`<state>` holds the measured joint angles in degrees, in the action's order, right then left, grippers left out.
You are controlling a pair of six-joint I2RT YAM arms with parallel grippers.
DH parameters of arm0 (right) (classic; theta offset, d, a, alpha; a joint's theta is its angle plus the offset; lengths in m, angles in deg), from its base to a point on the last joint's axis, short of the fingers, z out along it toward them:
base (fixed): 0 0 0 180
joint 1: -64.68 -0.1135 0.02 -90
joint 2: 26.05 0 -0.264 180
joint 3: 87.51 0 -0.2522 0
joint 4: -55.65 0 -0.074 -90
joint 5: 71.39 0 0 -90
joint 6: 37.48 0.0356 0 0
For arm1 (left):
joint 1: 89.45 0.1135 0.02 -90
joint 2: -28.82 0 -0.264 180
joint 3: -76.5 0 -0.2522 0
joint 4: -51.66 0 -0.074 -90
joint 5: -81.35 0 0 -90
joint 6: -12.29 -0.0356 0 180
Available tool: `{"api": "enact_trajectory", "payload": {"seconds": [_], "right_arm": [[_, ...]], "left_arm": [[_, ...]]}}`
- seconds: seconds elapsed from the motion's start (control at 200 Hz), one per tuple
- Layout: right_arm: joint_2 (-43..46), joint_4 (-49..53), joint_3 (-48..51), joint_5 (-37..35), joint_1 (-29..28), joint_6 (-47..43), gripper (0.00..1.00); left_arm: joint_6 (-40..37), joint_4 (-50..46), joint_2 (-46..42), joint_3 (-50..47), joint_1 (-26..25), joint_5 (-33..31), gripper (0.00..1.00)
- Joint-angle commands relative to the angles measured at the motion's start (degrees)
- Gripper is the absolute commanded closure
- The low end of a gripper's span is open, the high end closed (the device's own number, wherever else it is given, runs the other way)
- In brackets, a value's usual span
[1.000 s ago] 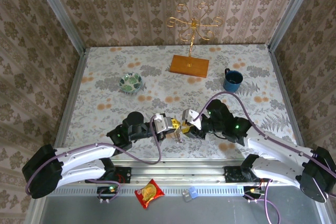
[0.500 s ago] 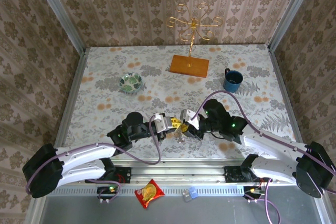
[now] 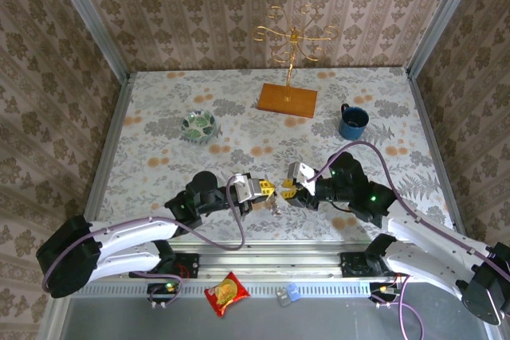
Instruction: Put the keys on the keyring
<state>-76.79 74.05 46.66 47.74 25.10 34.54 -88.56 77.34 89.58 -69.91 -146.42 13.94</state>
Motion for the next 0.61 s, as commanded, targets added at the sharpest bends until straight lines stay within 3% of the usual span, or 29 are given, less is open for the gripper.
{"api": "enact_trajectory", "payload": {"seconds": [0.0, 0.42, 0.6], "right_arm": [[-1.29, -3.29, 0.48, 3.07, 0.11, 0.3, 0.7], [-5.92, -8.03, -0.35, 5.92, 0.11, 2.33, 0.74], [-7.36, -8.79, -0.79, 7.49, 0.11, 2.67, 0.84]], "left_arm": [[2.12, 6.28, 0.5, -0.92, -0.34, 2.08, 1.0], [4.02, 9.5, 1.61, -1.69, -0.42, 3.86, 1.0], [4.69, 10.3, 2.05, -1.97, -0.42, 4.2, 1.0]]}}
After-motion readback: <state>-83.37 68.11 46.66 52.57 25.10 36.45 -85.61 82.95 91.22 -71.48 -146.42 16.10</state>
